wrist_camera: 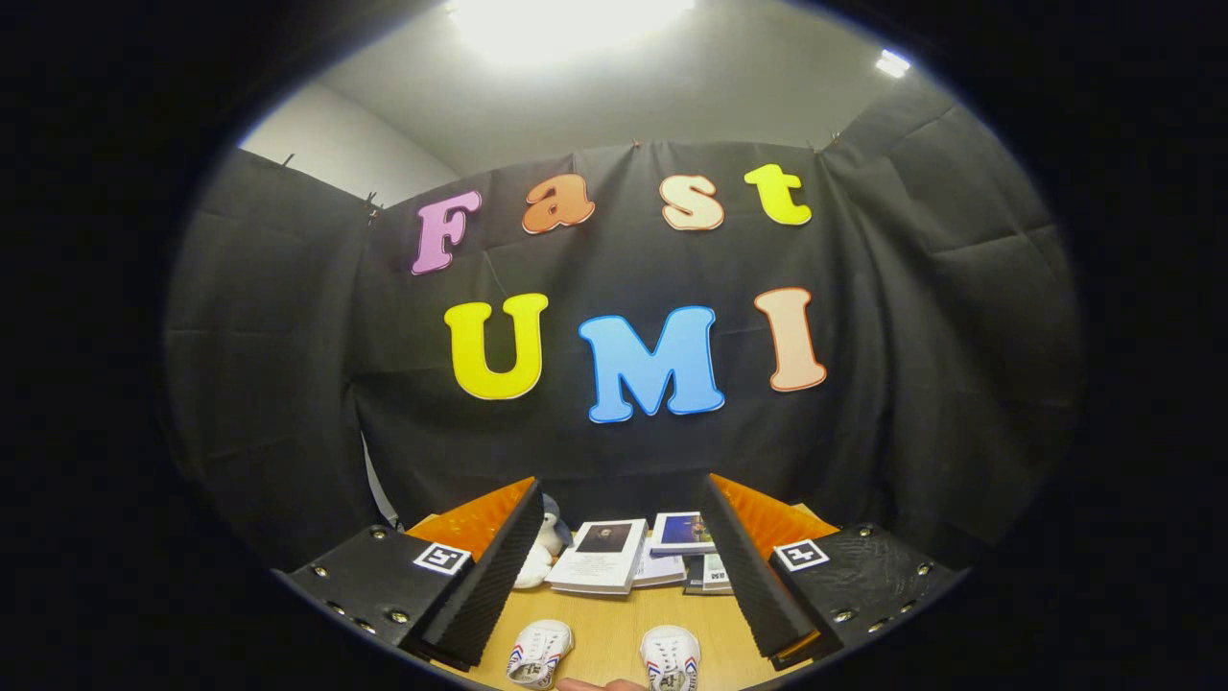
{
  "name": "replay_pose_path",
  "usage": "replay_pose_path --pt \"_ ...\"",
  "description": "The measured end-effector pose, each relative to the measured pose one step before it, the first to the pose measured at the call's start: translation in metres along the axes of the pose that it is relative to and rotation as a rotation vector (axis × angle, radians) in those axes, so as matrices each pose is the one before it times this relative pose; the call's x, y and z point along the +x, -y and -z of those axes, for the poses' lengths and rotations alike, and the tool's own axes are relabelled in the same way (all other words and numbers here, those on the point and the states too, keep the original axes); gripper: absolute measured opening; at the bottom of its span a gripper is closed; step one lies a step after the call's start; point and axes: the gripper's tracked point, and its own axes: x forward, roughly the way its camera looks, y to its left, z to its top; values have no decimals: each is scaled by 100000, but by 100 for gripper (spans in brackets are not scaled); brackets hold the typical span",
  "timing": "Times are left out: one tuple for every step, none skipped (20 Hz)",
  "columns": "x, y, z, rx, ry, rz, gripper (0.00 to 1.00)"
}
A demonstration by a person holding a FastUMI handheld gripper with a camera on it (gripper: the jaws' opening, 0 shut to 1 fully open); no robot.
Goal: Open the storage box then place both shoes into the box .Put the left shoe in first, then the right shoe, with the right side of both shoes facing outward in a uniform manner.
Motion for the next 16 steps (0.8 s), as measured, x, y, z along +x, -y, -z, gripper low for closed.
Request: replay_pose_path --pt "463 -566 577 913 -1626 -2086 99" --pt "525 -653 848 1555 -2485 -3066 99" --pt "492 -808 528 2003 -1389 -3614 99" --pt "570 -823 430 1621 -1121 -3367 99" --pt "608 -776 568 1669 -1742 -3777 99" --pt "637 -921 921 2117 -1970 -4501 99" --pt "651 -823 909 2123 -2429 -3760 99" --pt "832 -699 1236 2856 -3312 -3899 99" --pt "758 -429 1413 3229 -4312 -2802 99" --pt "641 -63 1400 4483 -4003 -1611 99" --pt "762 -248 948 4655 -2320 -2208 99" --pt "871 -216 938 4099 -2660 -1719 99" --pt "855 8 860 3160 -2687 -1627 99" --pt "780 -30 961 2159 -3046 -1856 99" --pt "1077 135 1156 1859 -4288 -1643 99" --pt "691 269 1355 1481 -3754 -1447 99"
